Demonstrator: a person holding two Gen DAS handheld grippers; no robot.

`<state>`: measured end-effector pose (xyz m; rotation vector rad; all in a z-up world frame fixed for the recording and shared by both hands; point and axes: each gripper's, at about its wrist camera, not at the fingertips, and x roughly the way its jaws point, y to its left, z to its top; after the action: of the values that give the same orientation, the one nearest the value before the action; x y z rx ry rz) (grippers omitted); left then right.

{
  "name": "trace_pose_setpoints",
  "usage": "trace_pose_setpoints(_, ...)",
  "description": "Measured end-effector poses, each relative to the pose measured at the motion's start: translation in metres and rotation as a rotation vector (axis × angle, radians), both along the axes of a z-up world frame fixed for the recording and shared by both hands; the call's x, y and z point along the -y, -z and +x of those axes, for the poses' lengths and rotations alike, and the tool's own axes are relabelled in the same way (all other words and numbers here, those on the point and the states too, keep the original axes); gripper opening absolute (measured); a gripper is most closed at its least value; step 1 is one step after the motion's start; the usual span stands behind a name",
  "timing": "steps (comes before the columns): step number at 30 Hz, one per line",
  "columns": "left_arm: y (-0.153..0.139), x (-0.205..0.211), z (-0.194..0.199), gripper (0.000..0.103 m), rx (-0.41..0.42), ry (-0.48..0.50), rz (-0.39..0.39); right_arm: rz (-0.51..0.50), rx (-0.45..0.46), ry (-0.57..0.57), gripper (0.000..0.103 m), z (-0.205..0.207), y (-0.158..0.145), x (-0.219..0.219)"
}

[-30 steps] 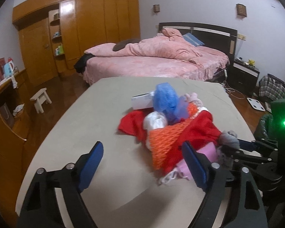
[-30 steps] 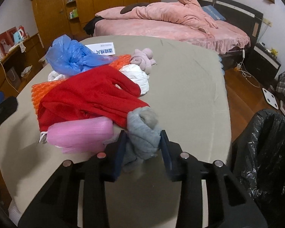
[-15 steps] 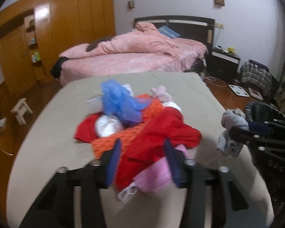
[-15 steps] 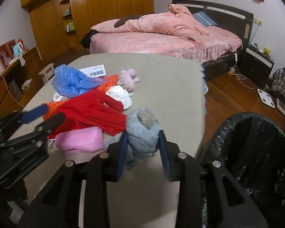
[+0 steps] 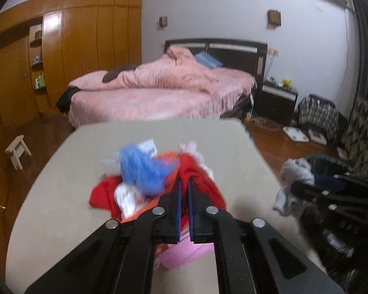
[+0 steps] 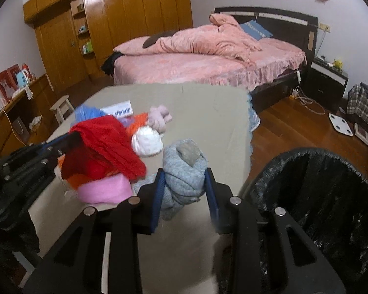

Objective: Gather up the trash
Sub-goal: 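Grasp the red cloth with the left tool while the right tool holds the sock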

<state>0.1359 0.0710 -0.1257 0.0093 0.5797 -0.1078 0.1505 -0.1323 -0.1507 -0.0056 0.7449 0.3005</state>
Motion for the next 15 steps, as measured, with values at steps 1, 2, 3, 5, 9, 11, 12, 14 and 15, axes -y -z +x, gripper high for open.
trace_pose_setpoints(1, -0.007, 0.002, 0.000, 0.005, 0.012, 0.007, -0.006, 0.004, 0.010, 0.002, 0.032, 0.000, -0.005, 0.002)
trace_pose_setpoints(2, -0.013, 0.003, 0.000, 0.005, 0.022, 0.011, -0.010, 0.007, 0.018, 0.004, 0.032, -0.001, -0.009, 0.003)
trace_pose_setpoints(3, -0.020, 0.006, -0.001, 0.005, 0.035, 0.017, -0.014, 0.009, 0.032, 0.007, 0.032, -0.002, -0.015, 0.006)
trace_pose_setpoints(5, -0.032, 0.011, -0.001, 0.005, 0.055, 0.031, -0.024, 0.008, 0.060, 0.017, 0.032, -0.006, -0.026, 0.014)
trace_pose_setpoints(9, -0.049, 0.028, -0.006, 0.005, 0.074, 0.072, -0.044, 0.018, 0.095, 0.046, 0.032, -0.014, -0.044, 0.033)
trace_pose_setpoints(11, -0.057, 0.038, -0.008, 0.005, 0.082, 0.096, -0.062, 0.017, 0.110, 0.065, 0.032, -0.019, -0.051, 0.045)
trace_pose_setpoints(12, -0.061, 0.044, -0.010, 0.005, 0.086, 0.111, -0.071, 0.016, 0.117, 0.075, 0.032, -0.022, -0.054, 0.052)
trace_pose_setpoints(14, -0.066, 0.057, -0.011, 0.005, 0.092, 0.145, -0.083, 0.015, 0.127, 0.093, 0.032, -0.027, -0.059, 0.064)
trace_pose_setpoints(15, -0.068, 0.065, -0.013, 0.005, 0.094, 0.165, -0.087, 0.013, 0.131, 0.108, 0.032, -0.031, -0.061, 0.072)
